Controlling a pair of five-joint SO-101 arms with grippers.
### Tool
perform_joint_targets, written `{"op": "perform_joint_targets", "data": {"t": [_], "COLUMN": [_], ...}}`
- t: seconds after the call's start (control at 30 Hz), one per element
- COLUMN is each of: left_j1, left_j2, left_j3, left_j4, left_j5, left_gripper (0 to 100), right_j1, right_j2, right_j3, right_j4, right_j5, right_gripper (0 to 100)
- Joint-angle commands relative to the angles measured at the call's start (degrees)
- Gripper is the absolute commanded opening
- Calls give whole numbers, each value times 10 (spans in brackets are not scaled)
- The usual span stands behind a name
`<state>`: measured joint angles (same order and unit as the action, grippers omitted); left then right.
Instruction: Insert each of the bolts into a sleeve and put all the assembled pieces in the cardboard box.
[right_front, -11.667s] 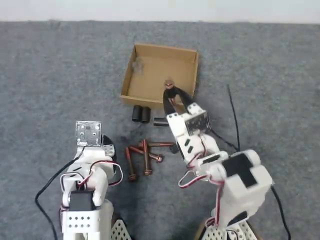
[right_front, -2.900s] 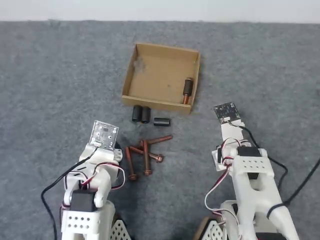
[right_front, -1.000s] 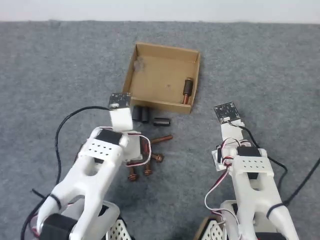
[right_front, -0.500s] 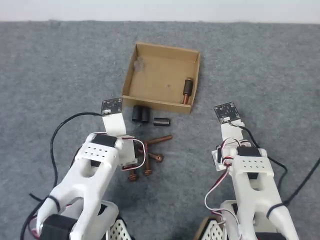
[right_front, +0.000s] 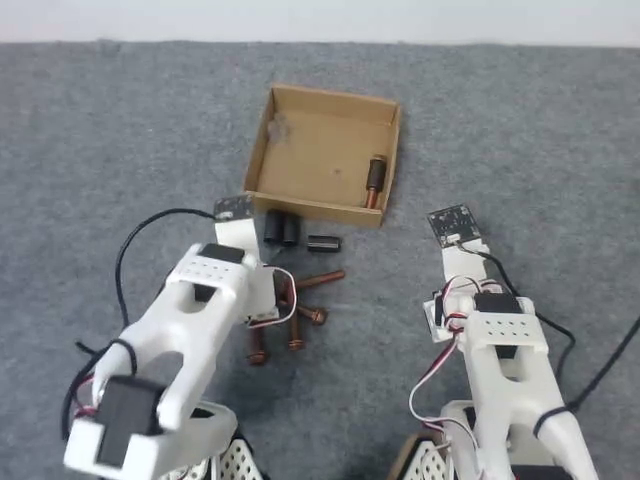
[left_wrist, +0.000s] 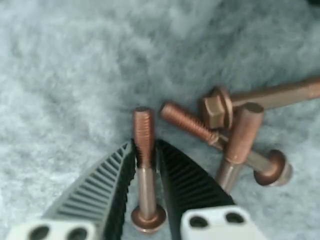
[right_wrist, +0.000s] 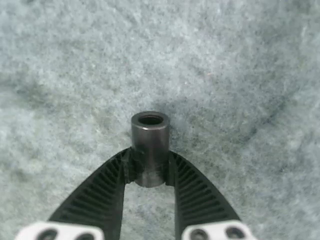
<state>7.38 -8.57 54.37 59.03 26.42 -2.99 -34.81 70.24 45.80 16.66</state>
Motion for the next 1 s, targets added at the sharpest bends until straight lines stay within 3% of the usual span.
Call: {"op": "perform_joint_targets", "data": {"t": [0.0,0.27,0.33,0.43,0.63,0.97], "left_j1": [-5,-7,-24,-59,-125,-137], "left_j2": [28,-134,-190,-258,-302,-164], "left_j3": [-29,27,29,30,65,75], "left_j4": [0,4,4,-18,-153,-235], "left_j5": [0,-66,-18,115,251,286], "left_gripper": [42,10,10,10,10,13], "right_j1": [6,5,5,5,6,6], "right_j2": [-24,-24,-24,-24,-24,-24], "right_j3": [-3,-3,-3,-3,-3,-3], "right_j4": [-8,-9,-9,-9,-8,-7], "right_j5": [22,24,24,24,24,25], "right_gripper": [7,7,7,7,7,7]}}
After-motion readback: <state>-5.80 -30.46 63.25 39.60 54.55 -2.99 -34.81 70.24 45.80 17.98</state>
